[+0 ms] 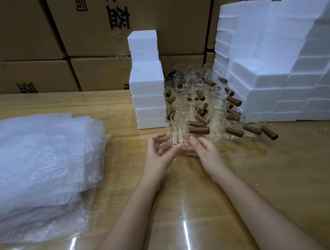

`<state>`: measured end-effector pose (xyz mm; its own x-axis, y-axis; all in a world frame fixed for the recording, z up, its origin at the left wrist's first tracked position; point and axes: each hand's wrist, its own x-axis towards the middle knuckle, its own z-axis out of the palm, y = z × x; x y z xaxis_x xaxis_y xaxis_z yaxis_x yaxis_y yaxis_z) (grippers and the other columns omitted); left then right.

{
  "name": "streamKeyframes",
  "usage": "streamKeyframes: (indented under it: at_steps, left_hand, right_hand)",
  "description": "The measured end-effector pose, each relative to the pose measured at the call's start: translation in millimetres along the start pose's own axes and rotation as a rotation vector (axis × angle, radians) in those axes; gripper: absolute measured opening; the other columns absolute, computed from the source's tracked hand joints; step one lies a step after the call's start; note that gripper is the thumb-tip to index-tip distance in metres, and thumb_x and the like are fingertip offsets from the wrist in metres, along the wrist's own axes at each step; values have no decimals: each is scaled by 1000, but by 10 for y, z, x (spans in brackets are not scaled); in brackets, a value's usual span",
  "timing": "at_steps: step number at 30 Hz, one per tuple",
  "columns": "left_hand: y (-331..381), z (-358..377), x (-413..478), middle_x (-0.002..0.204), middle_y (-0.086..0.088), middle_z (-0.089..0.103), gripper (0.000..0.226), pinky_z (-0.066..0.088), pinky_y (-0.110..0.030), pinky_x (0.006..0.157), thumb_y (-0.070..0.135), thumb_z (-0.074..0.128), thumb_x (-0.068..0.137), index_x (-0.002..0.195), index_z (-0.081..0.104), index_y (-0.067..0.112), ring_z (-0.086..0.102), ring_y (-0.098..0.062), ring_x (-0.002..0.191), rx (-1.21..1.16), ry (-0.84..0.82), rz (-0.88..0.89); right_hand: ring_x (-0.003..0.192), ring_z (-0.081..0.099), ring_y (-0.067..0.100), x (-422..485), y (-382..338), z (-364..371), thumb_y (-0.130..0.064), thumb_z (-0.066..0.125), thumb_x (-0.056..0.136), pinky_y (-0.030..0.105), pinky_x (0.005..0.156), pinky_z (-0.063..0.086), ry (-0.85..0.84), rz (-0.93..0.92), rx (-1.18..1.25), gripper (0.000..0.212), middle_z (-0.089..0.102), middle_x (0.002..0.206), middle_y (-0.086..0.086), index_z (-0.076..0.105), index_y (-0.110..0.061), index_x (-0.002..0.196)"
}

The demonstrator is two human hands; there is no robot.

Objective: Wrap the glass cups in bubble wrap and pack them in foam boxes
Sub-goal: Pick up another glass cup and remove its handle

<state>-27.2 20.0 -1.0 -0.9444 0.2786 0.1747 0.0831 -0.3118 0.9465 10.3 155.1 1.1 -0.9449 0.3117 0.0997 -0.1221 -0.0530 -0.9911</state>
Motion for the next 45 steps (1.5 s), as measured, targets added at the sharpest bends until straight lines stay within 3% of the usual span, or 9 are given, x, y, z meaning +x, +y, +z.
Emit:
streamKeyframes:
  at_steps: [4, 9, 21, 26, 30, 33, 38, 42, 45]
  left_hand:
    - [-45, 5, -11, 127, -7, 55, 48, 51, -30, 93, 19, 75, 72, 110, 46, 24, 61, -14, 110, 39, -40, -5]
    - [-78, 20, -4, 123, 5, 49, 60, 51, -20, 80, 39, 83, 60, 107, 46, 31, 56, -14, 114, 172, -13, -1]
    - [40, -28, 40, 100, -11, 73, 54, 54, -23, 78, 30, 71, 74, 121, 47, 19, 71, -21, 92, -236, -74, -157]
    - [60, -26, 43, 115, -9, 70, 42, 53, -29, 83, 44, 59, 84, 116, 52, 16, 65, -23, 110, -272, -199, -241]
    - [24, 12, 46, 103, -2, 65, 30, 54, -28, 77, 39, 52, 88, 104, 71, 22, 67, -16, 95, -265, -127, -279]
    - [-12, 18, 56, 96, 0, 68, 23, 55, -29, 74, 28, 44, 99, 105, 65, 28, 67, -14, 87, -248, -73, -255]
    - [-34, 19, 56, 99, -8, 67, 6, 57, -28, 69, 18, 46, 100, 98, 49, 13, 70, -15, 87, -235, 75, -209]
    - [-20, 41, 48, 102, -11, 64, 4, 57, -27, 68, 16, 53, 97, 96, 51, 12, 67, -19, 90, -221, 107, -201]
    - [-34, 53, 29, 108, -8, 59, 25, 57, -25, 70, 13, 68, 84, 102, 51, 15, 66, -13, 92, -121, 71, -140]
  right_hand:
    - [74, 69, 3, -7, -8, -4, -13, 47, 97, 15, 67, 53, 13, 0, 24, 16, 69, 94, 2, 59, -11, 108]
    - [70, 67, 3, 1, 2, -17, -16, 57, 92, 17, 65, 53, 49, -17, 7, 10, 68, 95, 7, 60, -14, 102]
    - [87, 70, 16, -7, -29, -104, -20, 56, 91, 27, 77, 55, -16, -99, 25, 18, 72, 96, -5, 63, -22, 108]
    - [107, 63, 10, -31, -64, -105, -48, 56, 79, 23, 84, 53, -72, -57, -5, 42, 66, 118, -3, 60, -26, 115]
    - [117, 57, 6, -52, -85, -108, -78, 55, 66, 26, 97, 48, -165, -44, -55, 73, 64, 122, -11, 56, -31, 121]
    - [121, 54, 11, -47, -76, -105, -60, 52, 77, 37, 107, 41, -170, -12, -72, 45, 62, 126, -6, 58, -37, 115]
    - [105, 65, 10, -18, -20, -66, -48, 62, 74, 22, 92, 50, -123, -22, -74, 57, 70, 110, -10, 57, -20, 123]
    - [106, 65, 16, -12, 18, -12, -51, 63, 69, 36, 99, 47, -81, -33, -141, 69, 69, 114, -1, 54, -15, 127]
    - [88, 69, 8, 11, 39, -21, -37, 62, 82, 26, 90, 52, -64, -33, -123, 51, 72, 96, -8, 55, -11, 125]
